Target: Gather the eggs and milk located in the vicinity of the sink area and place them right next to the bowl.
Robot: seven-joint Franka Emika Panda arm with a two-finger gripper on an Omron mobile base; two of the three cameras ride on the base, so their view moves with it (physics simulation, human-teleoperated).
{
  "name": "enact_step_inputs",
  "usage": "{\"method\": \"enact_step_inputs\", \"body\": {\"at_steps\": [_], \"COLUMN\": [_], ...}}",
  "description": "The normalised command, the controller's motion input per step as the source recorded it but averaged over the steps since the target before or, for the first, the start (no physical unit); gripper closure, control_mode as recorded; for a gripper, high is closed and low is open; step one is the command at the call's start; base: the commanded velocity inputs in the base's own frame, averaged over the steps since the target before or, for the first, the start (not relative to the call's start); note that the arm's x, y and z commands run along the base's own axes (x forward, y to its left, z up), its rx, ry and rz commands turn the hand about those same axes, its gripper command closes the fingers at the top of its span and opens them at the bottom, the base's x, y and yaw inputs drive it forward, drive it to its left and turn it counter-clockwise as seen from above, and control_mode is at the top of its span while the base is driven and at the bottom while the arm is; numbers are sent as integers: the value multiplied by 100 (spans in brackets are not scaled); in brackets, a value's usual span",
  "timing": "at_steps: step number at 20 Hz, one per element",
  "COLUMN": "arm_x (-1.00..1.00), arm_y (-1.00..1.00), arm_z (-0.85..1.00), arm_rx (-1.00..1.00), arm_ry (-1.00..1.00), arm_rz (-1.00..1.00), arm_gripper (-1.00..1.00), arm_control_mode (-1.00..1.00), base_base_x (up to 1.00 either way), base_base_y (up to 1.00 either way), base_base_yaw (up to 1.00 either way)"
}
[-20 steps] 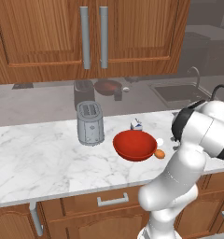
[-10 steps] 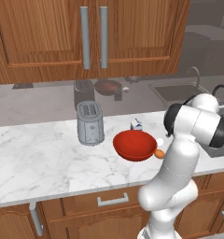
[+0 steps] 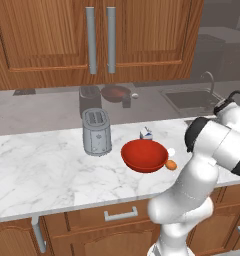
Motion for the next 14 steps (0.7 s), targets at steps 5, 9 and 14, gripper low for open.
{"method": "enact_step_inputs", "body": {"at_steps": [5, 9, 14], "arm_x": [-80, -77, -5], "arm_y": [26, 64, 30], "arm_z": [72, 66, 16], "arm_rx": [-20, -33, -22], "arm_ry": [-13, -13, -25], "arm_rz": [17, 23, 35], "arm_gripper": [-100, -100, -100], "arm_control_mode": [-100, -100, -100], "base_base_x": [0, 0, 0], "base_base_y": [0, 0, 0], "base_base_yaw": [0, 0, 0]}}
